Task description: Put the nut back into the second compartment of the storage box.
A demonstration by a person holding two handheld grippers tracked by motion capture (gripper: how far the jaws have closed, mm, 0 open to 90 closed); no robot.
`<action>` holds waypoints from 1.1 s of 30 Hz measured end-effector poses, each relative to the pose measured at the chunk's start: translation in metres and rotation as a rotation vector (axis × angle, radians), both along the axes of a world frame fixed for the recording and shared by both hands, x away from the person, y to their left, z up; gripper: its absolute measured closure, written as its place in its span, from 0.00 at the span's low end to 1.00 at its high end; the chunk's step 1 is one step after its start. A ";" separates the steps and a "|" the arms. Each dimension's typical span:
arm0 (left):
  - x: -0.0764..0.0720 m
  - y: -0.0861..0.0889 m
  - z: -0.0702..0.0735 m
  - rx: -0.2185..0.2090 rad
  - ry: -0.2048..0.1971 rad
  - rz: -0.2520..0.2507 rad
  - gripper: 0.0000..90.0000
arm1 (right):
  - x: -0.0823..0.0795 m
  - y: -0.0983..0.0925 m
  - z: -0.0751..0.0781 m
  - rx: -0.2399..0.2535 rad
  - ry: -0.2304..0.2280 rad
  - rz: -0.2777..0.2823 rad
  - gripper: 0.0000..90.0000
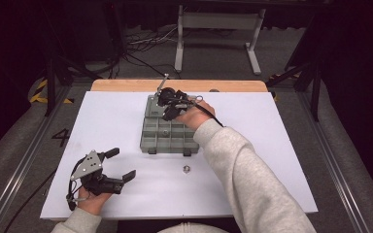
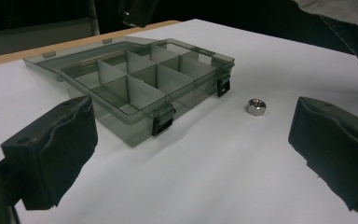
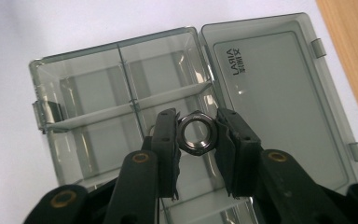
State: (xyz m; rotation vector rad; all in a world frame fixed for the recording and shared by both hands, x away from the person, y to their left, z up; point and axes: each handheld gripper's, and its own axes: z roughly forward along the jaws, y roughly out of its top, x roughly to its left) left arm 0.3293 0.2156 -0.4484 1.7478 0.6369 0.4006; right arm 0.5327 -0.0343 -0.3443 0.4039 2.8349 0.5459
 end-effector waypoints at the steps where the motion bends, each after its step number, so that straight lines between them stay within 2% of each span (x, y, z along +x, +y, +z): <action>1: 0.000 0.000 0.000 0.001 0.000 0.000 0.02 | 0.001 0.001 -0.003 0.002 0.001 0.002 0.78; 7: 0.000 0.000 0.000 -0.002 0.006 0.001 0.02 | 0.008 0.004 -0.021 0.007 0.028 -0.004 0.78; 13: 0.001 -0.001 -0.001 0.000 0.004 -0.005 0.02 | 0.012 0.007 -0.040 -0.016 0.062 -0.011 0.78; 21: 0.001 -0.001 -0.001 0.002 0.009 -0.007 0.02 | 0.015 0.009 -0.050 -0.034 0.075 -0.021 0.77; 25: 0.001 -0.001 -0.001 -0.002 0.007 -0.004 0.02 | 0.015 0.008 -0.051 -0.041 0.071 -0.017 0.76; 26: 0.001 -0.001 -0.001 -0.003 0.007 -0.004 0.02 | 0.013 0.008 -0.050 -0.035 0.063 -0.023 0.69; 30: 0.001 -0.002 -0.001 0.000 0.010 -0.005 0.02 | 0.010 0.001 -0.040 -0.006 0.038 -0.042 0.60; 33: 0.000 -0.002 0.000 0.000 0.002 -0.003 0.02 | 0.004 -0.007 -0.027 0.021 0.031 -0.060 0.52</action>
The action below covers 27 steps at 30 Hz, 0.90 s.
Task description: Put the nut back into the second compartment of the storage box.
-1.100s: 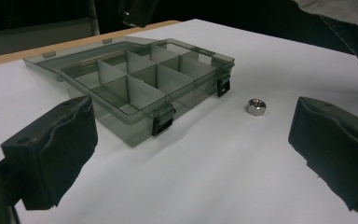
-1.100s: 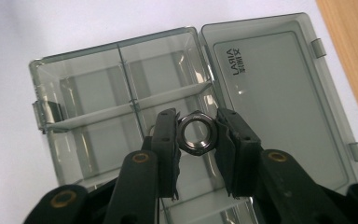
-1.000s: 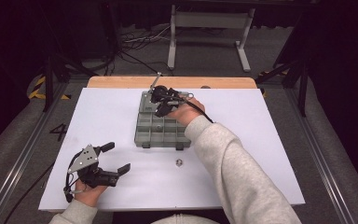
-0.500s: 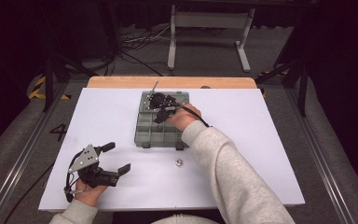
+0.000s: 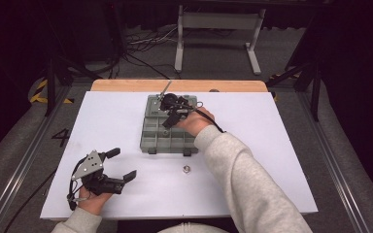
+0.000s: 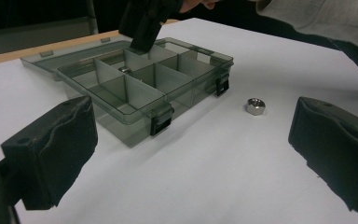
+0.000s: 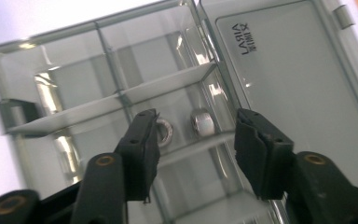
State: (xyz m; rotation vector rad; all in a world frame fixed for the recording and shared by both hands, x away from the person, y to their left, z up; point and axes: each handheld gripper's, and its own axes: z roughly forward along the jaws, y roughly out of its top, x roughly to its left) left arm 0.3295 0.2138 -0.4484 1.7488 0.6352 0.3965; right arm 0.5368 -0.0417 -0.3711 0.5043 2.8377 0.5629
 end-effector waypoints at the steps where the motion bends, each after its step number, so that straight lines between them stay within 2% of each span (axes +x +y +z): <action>1: 0.000 0.000 0.000 0.000 0.000 0.000 0.02 | -0.005 -0.003 0.006 0.020 -0.003 -0.010 0.49; 4: 0.001 0.000 0.000 0.007 0.001 -0.002 0.02 | -0.017 -0.013 0.019 0.050 -0.030 0.010 0.41; 8: 0.001 0.000 0.000 0.010 0.001 -0.004 0.02 | -0.037 -0.024 0.034 0.058 -0.052 0.046 0.39; 13: 0.000 -0.002 0.000 0.005 0.004 -0.001 0.02 | -0.064 -0.034 0.043 0.062 -0.064 0.094 0.37; 15: 0.001 -0.003 0.000 0.010 0.001 -0.003 0.02 | -0.075 -0.039 0.045 0.062 -0.066 0.121 0.37; 20: 0.001 -0.002 0.000 0.013 0.005 -0.005 0.02 | -0.093 -0.045 0.044 0.060 -0.059 0.142 0.35; 24: 0.001 -0.003 0.000 0.009 0.004 -0.004 0.02 | -0.112 -0.052 0.039 0.060 -0.035 0.162 0.33; 25: 0.001 -0.003 0.000 0.009 0.004 -0.003 0.02 | -0.113 -0.054 0.037 0.052 -0.037 0.179 0.33; 27: 0.001 -0.003 0.000 0.010 0.003 -0.001 0.02 | -0.116 -0.055 0.035 0.051 -0.028 0.176 0.33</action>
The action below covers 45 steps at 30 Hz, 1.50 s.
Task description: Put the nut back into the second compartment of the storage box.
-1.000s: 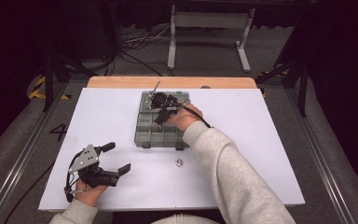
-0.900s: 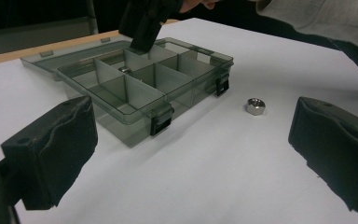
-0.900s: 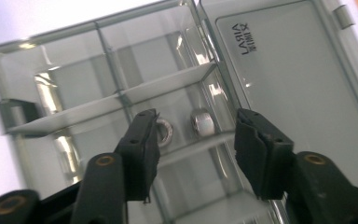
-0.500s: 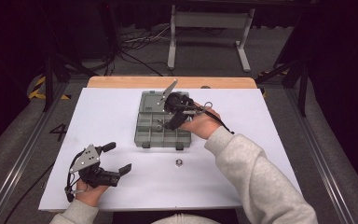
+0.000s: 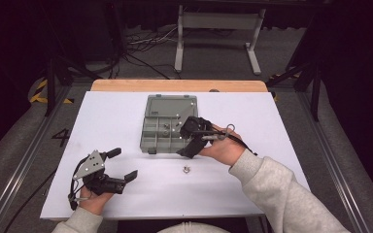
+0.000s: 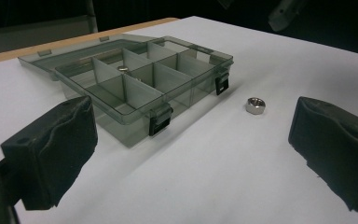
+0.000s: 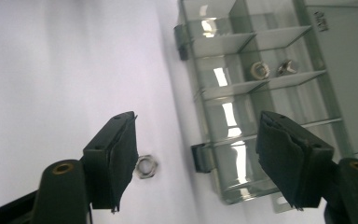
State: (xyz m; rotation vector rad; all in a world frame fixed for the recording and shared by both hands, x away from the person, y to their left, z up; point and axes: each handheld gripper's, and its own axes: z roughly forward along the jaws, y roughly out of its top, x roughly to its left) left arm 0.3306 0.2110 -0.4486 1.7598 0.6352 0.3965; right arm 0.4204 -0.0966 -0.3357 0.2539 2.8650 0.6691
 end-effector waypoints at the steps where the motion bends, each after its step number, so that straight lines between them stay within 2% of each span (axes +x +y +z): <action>1: 0.000 0.000 0.000 0.001 0.001 -0.002 0.02 | -0.002 -0.001 -0.002 0.000 0.000 0.006 0.33; 6: 0.000 -0.001 0.000 -0.005 0.004 -0.002 0.02 | -0.015 -0.003 -0.017 -0.017 0.032 0.015 0.32; 10: 0.000 -0.001 0.000 -0.001 0.004 -0.002 0.02 | -0.018 -0.002 -0.025 -0.025 0.035 0.020 0.32; 21: 0.000 0.000 0.000 0.002 0.001 -0.001 0.02 | -0.016 -0.004 -0.063 -0.064 0.077 -0.003 0.34; 24: 0.000 0.000 0.000 0.001 0.004 -0.006 0.02 | -0.017 -0.003 -0.069 -0.075 0.083 0.002 0.35; 28: 0.000 -0.001 0.000 0.001 0.005 -0.003 0.02 | -0.017 -0.003 -0.078 -0.089 0.115 0.002 0.41; 32: 0.000 -0.001 0.000 0.004 0.002 -0.004 0.02 | -0.013 -0.004 -0.084 -0.097 0.159 0.005 0.51; 41: -0.001 -0.001 0.000 0.000 0.006 -0.004 0.02 | -0.012 -0.002 -0.090 -0.110 0.158 0.014 0.74; 45: 0.000 0.000 0.000 0.003 0.005 -0.007 0.02 | -0.013 -0.002 -0.090 -0.118 0.148 0.014 0.77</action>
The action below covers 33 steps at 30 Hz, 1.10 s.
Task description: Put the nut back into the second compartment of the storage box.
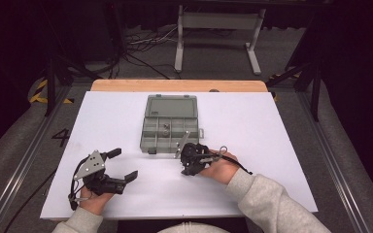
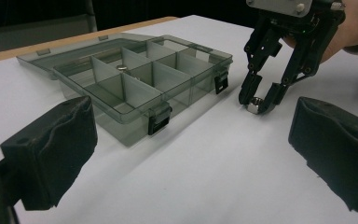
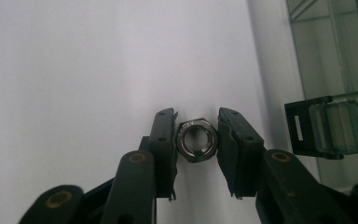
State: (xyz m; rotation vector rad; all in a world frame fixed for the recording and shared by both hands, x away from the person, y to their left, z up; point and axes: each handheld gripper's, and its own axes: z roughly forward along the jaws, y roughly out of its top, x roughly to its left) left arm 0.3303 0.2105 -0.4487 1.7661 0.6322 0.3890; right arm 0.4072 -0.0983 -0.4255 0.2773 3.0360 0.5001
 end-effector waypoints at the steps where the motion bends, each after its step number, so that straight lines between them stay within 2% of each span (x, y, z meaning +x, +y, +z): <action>1: 0.000 0.000 0.000 0.000 -0.001 0.000 0.02 | -0.001 0.000 0.001 -0.003 -0.002 0.001 0.78; 7: 0.000 0.001 0.000 0.002 -0.003 0.004 0.02 | -0.002 -0.001 0.010 0.017 -0.020 0.005 0.78; 18: -0.001 0.000 0.000 -0.006 0.001 0.008 0.02 | 0.004 0.006 0.046 0.067 -0.071 0.017 0.78; 25: -0.001 0.001 0.000 -0.009 0.000 0.009 0.02 | 0.020 0.013 0.076 0.104 -0.103 0.006 0.78; 33: -0.001 0.001 0.000 -0.010 -0.004 0.007 0.02 | 0.037 0.020 0.094 0.126 -0.134 -0.012 0.78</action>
